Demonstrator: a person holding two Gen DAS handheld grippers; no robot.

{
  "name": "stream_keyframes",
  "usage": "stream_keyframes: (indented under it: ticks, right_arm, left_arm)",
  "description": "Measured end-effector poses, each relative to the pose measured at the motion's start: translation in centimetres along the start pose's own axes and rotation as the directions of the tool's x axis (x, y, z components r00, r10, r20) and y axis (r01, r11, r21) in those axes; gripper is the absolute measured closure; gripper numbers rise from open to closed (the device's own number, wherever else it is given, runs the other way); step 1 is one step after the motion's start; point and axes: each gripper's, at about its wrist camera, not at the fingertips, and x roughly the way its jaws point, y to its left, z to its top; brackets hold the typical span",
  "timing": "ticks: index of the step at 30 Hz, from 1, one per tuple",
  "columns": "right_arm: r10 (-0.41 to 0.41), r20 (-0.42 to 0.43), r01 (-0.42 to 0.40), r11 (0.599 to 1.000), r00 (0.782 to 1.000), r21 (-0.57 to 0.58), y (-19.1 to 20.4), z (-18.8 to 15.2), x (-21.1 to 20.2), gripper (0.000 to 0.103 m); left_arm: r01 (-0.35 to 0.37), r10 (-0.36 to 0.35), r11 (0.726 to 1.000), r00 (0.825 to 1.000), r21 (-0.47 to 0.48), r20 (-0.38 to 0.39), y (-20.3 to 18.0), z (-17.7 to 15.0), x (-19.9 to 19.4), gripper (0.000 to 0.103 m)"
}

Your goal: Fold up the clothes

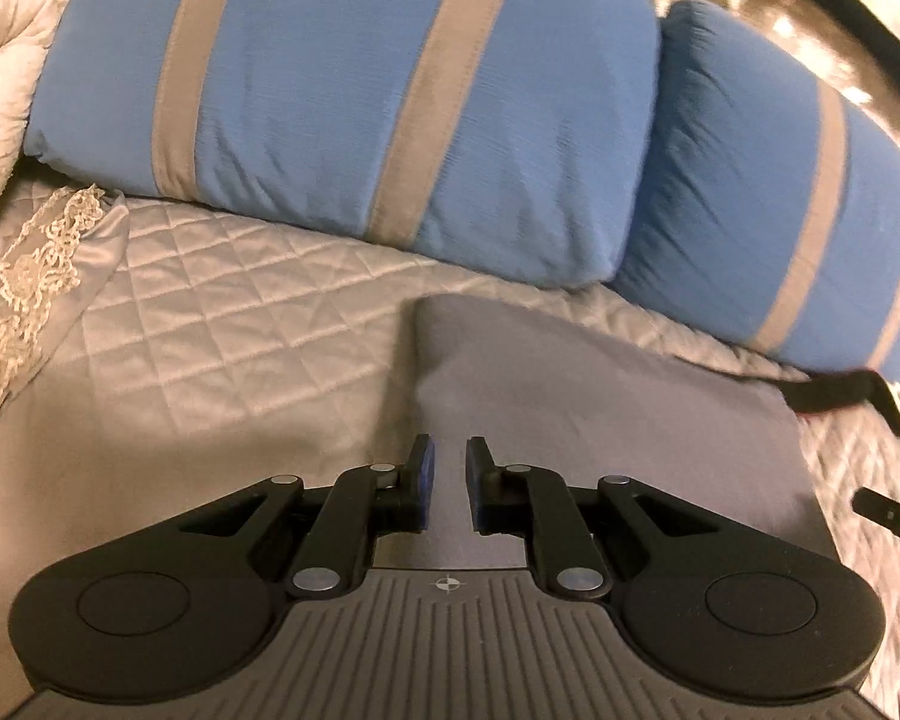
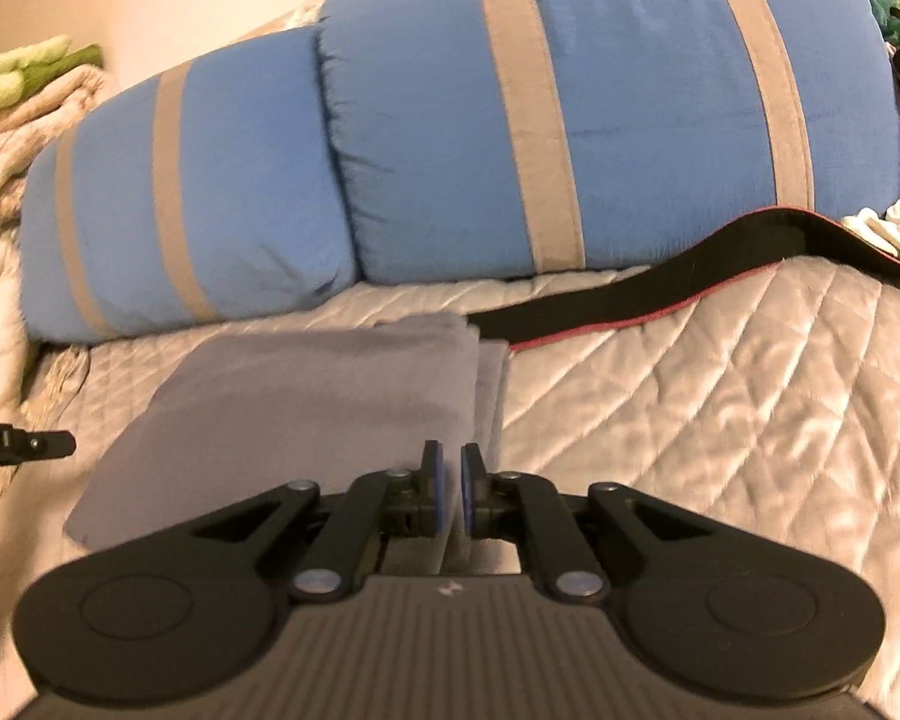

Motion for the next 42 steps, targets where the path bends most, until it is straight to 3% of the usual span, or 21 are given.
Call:
stream_keyframes:
  ticks: [9, 15, 18, 19, 21, 23, 26, 30, 36, 38, 42]
  right_arm:
    - [0.016, -0.049, -0.019, 0.997, 0.999, -0.077, 3.4, -4.2, -1.9, 0.091]
    - [0.002, -0.052, -0.01, 0.987, 0.999, -0.16, 5.6, -5.9, -2.4, 0.088]
    - [-0.03, -0.034, 0.023, 0.983, 0.999, -0.18, 6.1, -6.1, -2.5, 0.03]
    - [-0.036, -0.023, 0.031, 0.982, 0.999, -0.185, 6.3, -6.1, -2.6, 0.0]
    - [-0.041, 0.006, 0.041, 0.98, 0.999, -0.195, 6.5, -5.9, -2.8, 0.001]
    - [-0.041, 0.007, 0.042, 0.98, 0.999, -0.194, 6.6, -5.8, -2.8, 0.001]
    - [-0.051, -0.013, 0.048, 0.983, 0.999, -0.179, 6.5, -5.9, -2.3, 0.001]
    - [-0.082, -0.039, 0.074, 0.982, 0.996, -0.175, 6.6, -6.2, -1.6, 0.0]
    - [-0.129, -0.156, 0.094, 0.972, 0.979, -0.215, 7.1, -7.5, 0.5, 0.001]
    - [-0.15, -0.143, 0.111, 0.962, 0.978, -0.248, 7.6, -8.0, 0.6, 0.0]
    - [-0.165, -0.124, 0.133, 0.963, 0.978, -0.233, 7.9, -8.5, 0.6, 0.0]
  left_arm:
    - [-0.003, 0.002, 0.998, 1.0, 0.062, 0.007, -1.5, -5.4, -3.4, 0.091]
    - [-0.024, 0.023, 0.995, 1.0, 0.095, 0.011, -1.3, -7.0, -3.9, 0.091]
    - [-0.036, 0.034, 0.993, 0.999, 0.111, 0.013, -1.2, -7.7, -4.1, 0.091]
    - [-0.039, 0.038, 0.992, 0.999, 0.117, 0.014, -1.2, -7.9, -4.1, 0.091]
    - [-0.045, 0.043, 0.991, 0.999, 0.128, 0.017, -1.2, -8.3, -4.2, 0.078]
    - [-0.043, 0.04, 0.989, 0.999, 0.139, 0.027, -1.5, -8.4, -4.0, 0.041]
    - [-0.038, 0.032, 0.989, 0.999, 0.145, 0.042, -1.9, -8.6, -4.0, 0.023]
    - [-0.047, 0.041, 0.99, 0.998, 0.135, 0.04, -2.0, -9.1, -3.5, 0.021]
    - [-0.089, 0.092, 0.982, 0.996, 0.167, -0.009, -1.8, -10.9, -1.4, 0.012]
    - [-0.108, 0.102, 0.972, 0.994, 0.209, 0.04, -2.2, -11.7, -1.5, 0.008]
    - [-0.131, 0.122, 0.97, 0.991, 0.206, 0.058, -2.5, -12.0, -1.7, 0.007]
